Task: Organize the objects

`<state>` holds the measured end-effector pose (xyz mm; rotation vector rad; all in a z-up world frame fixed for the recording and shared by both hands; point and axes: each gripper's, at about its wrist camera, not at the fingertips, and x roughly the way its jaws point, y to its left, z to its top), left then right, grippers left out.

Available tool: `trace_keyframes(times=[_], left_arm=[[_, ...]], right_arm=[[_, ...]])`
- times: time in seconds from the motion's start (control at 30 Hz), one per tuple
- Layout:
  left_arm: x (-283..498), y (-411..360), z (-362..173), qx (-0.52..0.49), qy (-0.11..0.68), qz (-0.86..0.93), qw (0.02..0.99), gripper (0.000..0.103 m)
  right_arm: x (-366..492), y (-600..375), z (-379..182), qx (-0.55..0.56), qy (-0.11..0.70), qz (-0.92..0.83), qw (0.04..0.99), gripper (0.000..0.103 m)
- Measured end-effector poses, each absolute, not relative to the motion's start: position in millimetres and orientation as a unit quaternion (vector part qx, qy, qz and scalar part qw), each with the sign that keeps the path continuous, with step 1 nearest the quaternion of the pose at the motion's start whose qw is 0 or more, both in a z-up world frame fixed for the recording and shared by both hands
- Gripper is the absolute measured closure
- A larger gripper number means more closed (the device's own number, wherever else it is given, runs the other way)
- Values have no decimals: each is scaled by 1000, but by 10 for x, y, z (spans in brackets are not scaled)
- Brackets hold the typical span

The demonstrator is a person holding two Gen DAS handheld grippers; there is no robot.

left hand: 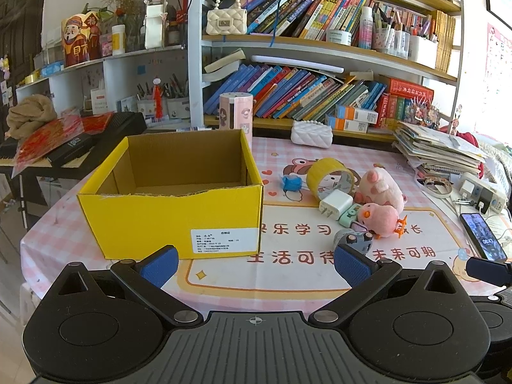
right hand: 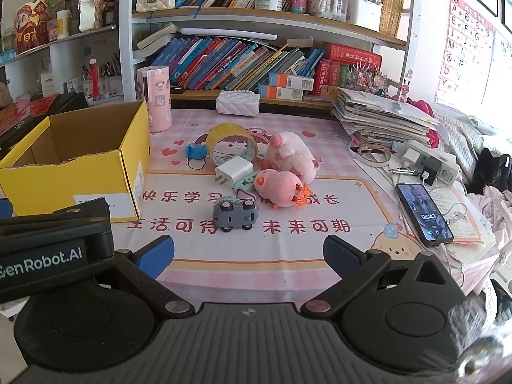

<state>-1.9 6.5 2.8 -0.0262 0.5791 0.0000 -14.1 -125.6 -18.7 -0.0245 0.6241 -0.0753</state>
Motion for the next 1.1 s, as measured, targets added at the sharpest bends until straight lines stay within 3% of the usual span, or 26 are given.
trace_keyframes(times=[1.1], left_arm=[[38,177,-7,-23,290,-23,956,0]], right_arm=[[-132,-1166,-214,-11,309,-35,950,4]])
